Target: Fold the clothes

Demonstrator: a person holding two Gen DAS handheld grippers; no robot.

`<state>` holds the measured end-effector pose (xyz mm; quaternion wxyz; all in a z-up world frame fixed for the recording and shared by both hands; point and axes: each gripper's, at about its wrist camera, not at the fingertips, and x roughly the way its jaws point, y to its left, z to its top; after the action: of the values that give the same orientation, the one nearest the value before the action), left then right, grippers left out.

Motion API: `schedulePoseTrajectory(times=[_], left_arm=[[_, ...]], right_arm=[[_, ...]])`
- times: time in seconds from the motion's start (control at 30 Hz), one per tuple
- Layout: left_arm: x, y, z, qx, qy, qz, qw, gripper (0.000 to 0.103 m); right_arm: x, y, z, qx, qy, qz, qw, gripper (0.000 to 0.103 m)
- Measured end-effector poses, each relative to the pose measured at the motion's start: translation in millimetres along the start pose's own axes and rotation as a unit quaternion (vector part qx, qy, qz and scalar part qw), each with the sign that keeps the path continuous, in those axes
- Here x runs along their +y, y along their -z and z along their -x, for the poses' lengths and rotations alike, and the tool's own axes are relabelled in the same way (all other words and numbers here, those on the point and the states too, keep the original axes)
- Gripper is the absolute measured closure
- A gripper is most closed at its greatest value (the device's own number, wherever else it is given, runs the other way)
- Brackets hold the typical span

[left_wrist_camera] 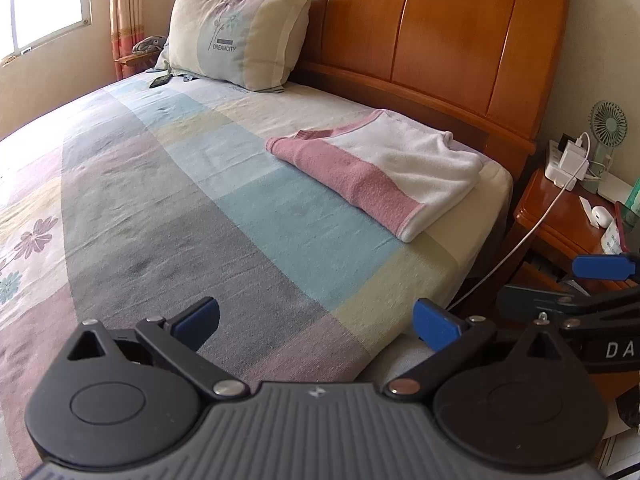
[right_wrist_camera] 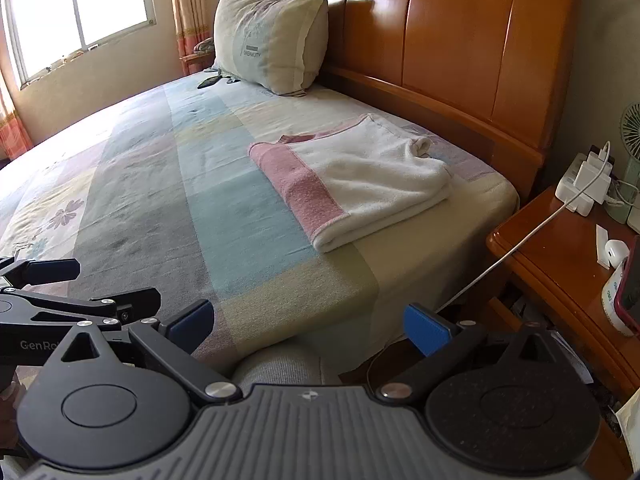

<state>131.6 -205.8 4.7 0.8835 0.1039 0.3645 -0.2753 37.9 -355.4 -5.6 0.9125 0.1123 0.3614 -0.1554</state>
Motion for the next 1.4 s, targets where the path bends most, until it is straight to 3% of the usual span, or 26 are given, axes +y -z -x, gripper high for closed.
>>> schedulePoseTrajectory(times=[0.47,1.4], left_arm=[[4.9,-7.6,-7.4,0.016,-0.011,0.007,0.9998,0.001],[-1.2,-25.4,-22.5,0.029,0.010,-0.007,0.9995,0.001]], right_arm=[[5.7,-11.0,-8.2,0.013,-0.016,0.008,1.000,0.000],[-4.8,-24.4,-13.1,0.017,-0.015,-0.007,1.000,0.000]])
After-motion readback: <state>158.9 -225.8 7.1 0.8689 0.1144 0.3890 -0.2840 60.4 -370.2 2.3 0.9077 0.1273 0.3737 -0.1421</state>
